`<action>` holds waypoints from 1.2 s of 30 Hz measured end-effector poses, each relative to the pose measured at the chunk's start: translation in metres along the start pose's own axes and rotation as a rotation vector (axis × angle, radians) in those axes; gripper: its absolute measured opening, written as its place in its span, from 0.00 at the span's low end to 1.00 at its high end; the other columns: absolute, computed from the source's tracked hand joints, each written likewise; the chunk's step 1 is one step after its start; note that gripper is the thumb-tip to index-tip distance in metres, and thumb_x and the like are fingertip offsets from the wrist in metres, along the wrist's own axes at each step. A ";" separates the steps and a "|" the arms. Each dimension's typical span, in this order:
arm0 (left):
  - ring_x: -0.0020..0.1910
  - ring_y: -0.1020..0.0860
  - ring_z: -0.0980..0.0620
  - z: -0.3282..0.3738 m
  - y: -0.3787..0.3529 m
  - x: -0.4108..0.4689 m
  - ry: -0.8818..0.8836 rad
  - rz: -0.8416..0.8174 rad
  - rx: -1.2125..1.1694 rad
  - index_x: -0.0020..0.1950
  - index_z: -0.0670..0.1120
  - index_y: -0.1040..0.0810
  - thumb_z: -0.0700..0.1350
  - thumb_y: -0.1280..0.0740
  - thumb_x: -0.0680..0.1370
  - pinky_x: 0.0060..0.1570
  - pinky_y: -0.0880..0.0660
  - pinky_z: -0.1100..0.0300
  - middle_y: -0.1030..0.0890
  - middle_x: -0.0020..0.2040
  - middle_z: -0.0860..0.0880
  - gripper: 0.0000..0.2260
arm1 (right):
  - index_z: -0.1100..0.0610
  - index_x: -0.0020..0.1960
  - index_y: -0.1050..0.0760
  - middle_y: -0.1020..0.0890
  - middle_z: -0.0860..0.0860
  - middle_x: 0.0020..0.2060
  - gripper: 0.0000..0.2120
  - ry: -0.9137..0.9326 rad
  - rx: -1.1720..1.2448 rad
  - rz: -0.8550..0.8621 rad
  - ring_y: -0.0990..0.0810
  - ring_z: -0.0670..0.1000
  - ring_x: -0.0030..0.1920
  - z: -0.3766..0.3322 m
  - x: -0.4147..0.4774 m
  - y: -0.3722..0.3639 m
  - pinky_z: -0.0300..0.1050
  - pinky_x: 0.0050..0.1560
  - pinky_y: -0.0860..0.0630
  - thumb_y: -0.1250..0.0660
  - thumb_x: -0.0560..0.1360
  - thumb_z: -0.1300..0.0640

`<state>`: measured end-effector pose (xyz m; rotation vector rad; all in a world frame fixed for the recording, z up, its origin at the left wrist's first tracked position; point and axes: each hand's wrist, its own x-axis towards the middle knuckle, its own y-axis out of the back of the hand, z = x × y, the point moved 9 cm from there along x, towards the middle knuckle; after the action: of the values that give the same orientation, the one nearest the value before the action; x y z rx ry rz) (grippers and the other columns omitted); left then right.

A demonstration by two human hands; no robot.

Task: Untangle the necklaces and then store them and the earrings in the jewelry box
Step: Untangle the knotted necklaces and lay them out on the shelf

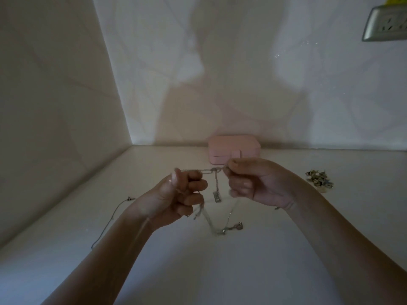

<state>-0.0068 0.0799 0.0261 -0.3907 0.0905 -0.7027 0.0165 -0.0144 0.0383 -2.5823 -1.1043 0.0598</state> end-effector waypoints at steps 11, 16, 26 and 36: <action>0.23 0.38 0.60 -0.002 0.033 0.001 -0.044 0.305 -0.070 0.56 0.43 0.26 0.78 0.40 0.55 0.15 0.43 0.71 0.22 0.43 0.49 0.46 | 0.61 0.43 0.16 0.20 0.53 0.30 0.10 -0.055 -0.096 0.231 0.34 0.41 0.21 -0.002 -0.006 0.015 0.32 0.22 0.33 0.35 0.71 0.58; 0.22 0.43 0.61 0.001 0.031 0.001 -0.061 0.238 -0.067 0.36 0.49 0.33 0.76 0.44 0.61 0.17 0.48 0.71 0.36 0.29 0.54 0.29 | 0.63 0.42 0.20 0.32 0.48 0.25 0.08 -0.074 -0.186 0.365 0.41 0.41 0.20 0.000 -0.005 0.029 0.32 0.19 0.47 0.34 0.72 0.58; 0.29 0.27 0.61 -0.026 -0.018 -0.017 0.256 -0.519 -0.126 0.71 0.37 0.36 0.74 0.36 0.61 0.21 0.36 0.72 0.23 0.51 0.43 0.52 | 0.62 0.43 0.22 0.20 0.51 0.28 0.08 -0.103 -0.233 0.403 0.28 0.42 0.21 0.000 -0.009 0.036 0.32 0.21 0.32 0.37 0.78 0.63; 0.32 0.33 0.57 0.010 0.012 -0.012 -0.009 -0.248 -0.225 0.75 0.36 0.42 0.47 0.42 0.82 0.30 0.35 0.66 0.23 0.50 0.43 0.25 | 0.57 0.41 0.16 0.23 0.48 0.30 0.04 -0.132 -0.686 0.328 0.35 0.46 0.26 -0.008 -0.018 0.046 0.36 0.28 0.40 0.28 0.71 0.58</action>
<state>-0.0062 0.0996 0.0303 -0.6272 0.1145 -0.9396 0.0372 -0.0591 0.0301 -3.4001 -0.8245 -0.0911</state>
